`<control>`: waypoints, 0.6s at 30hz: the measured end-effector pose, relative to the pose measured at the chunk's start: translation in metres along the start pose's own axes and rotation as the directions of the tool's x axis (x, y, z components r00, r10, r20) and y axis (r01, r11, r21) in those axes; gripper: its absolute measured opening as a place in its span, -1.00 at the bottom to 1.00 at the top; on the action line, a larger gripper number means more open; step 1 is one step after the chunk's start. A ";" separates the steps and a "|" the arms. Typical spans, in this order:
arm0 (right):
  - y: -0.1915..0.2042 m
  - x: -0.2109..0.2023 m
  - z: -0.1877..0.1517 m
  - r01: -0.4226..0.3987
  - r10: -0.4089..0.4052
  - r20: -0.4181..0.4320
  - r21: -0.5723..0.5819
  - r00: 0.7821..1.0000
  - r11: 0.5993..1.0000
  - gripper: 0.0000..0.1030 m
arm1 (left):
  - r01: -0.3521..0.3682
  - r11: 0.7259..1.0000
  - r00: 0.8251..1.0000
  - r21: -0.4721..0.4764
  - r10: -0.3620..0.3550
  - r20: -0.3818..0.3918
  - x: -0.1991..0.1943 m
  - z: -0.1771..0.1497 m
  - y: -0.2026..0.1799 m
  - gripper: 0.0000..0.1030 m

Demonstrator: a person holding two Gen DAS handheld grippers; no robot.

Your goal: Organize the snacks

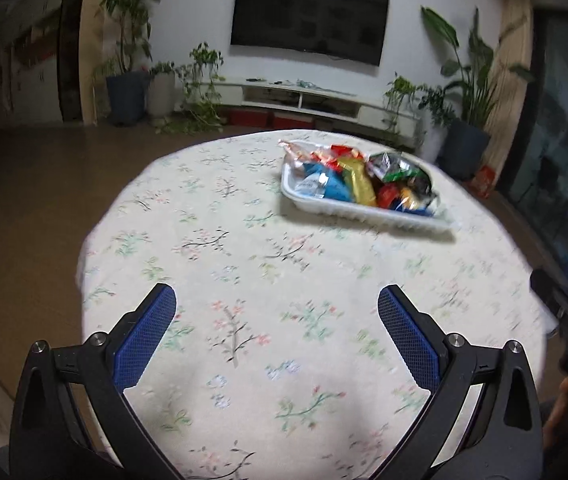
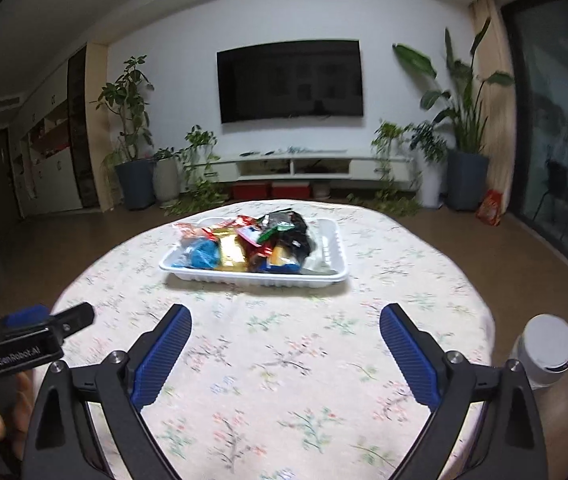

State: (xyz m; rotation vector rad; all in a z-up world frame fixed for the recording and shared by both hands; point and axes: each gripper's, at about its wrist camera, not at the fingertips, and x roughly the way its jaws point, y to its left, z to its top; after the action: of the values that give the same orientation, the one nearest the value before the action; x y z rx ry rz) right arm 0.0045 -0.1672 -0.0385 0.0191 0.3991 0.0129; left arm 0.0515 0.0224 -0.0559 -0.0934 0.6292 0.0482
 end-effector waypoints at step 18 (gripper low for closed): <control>0.014 0.027 -0.021 0.047 -0.055 -0.093 -0.077 0.994 0.996 0.92 | -0.020 0.998 0.999 0.065 0.021 -0.027 0.011 0.000 -0.012 0.99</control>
State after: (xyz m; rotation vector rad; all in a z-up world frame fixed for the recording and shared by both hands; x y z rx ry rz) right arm 0.0210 -0.1522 -0.0679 -0.0663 0.4936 -0.0218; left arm 0.0612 0.0106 -0.0615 -0.0248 0.6585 0.0462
